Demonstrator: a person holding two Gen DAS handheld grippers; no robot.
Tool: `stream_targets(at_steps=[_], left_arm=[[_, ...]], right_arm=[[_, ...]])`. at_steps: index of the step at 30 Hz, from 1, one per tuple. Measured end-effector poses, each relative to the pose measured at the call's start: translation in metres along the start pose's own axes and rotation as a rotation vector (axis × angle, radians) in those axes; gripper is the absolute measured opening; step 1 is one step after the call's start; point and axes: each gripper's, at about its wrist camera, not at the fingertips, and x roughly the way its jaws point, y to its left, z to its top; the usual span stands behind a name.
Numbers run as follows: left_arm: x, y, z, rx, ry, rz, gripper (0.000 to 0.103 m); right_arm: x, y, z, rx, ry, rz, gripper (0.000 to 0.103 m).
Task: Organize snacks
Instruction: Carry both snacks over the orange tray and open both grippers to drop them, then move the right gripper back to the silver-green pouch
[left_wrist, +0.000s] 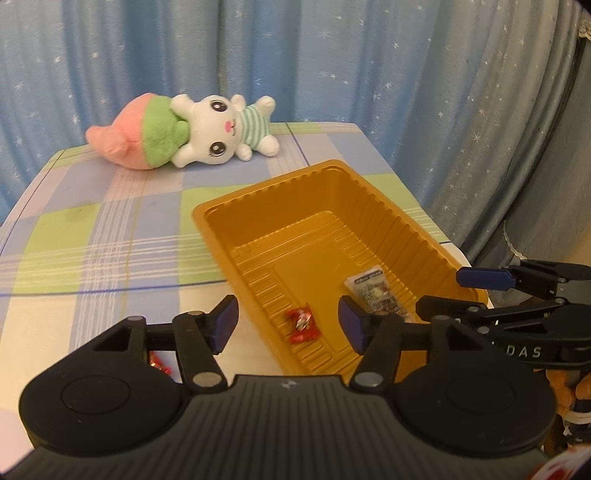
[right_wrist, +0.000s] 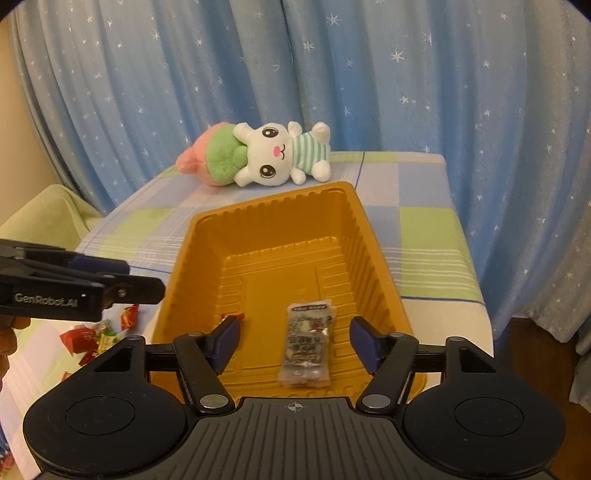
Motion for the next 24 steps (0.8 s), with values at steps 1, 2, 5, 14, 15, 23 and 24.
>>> stream_targets(at_steps=[1,2,5,14,15,23,24], left_arm=[[-0.004,0.003,-0.002,-0.006,-0.002,0.0,0.058],[-0.009,0.006,-0.005,-0.012,-0.001,0.002,0.059],[-0.022,0.014,-0.013,-0.029,-0.006,0.005,0.06],[-0.057,0.037,-0.046,-0.08,-0.004,0.038,0.062],[-0.061,0.04,-0.05,-0.084,-0.003,0.045,0.062],[-0.089,0.07,-0.084,-0.144,0.019,0.095,0.062],[-0.092,0.074,-0.089,-0.151,0.024,0.101,0.062]], right_arm=[[-0.001,0.002,-0.001,0.001,0.002,0.003,0.069],[-0.002,0.004,-0.002,0.002,0.005,0.005,0.069],[-0.006,0.01,-0.005,0.003,0.009,0.011,0.07],[-0.023,0.03,-0.014,-0.001,0.009,0.036,0.071],[-0.025,0.033,-0.015,-0.002,0.008,0.039,0.071],[-0.035,0.06,-0.032,0.012,0.036,0.055,0.071],[-0.035,0.064,-0.034,0.012,0.043,0.062,0.071]])
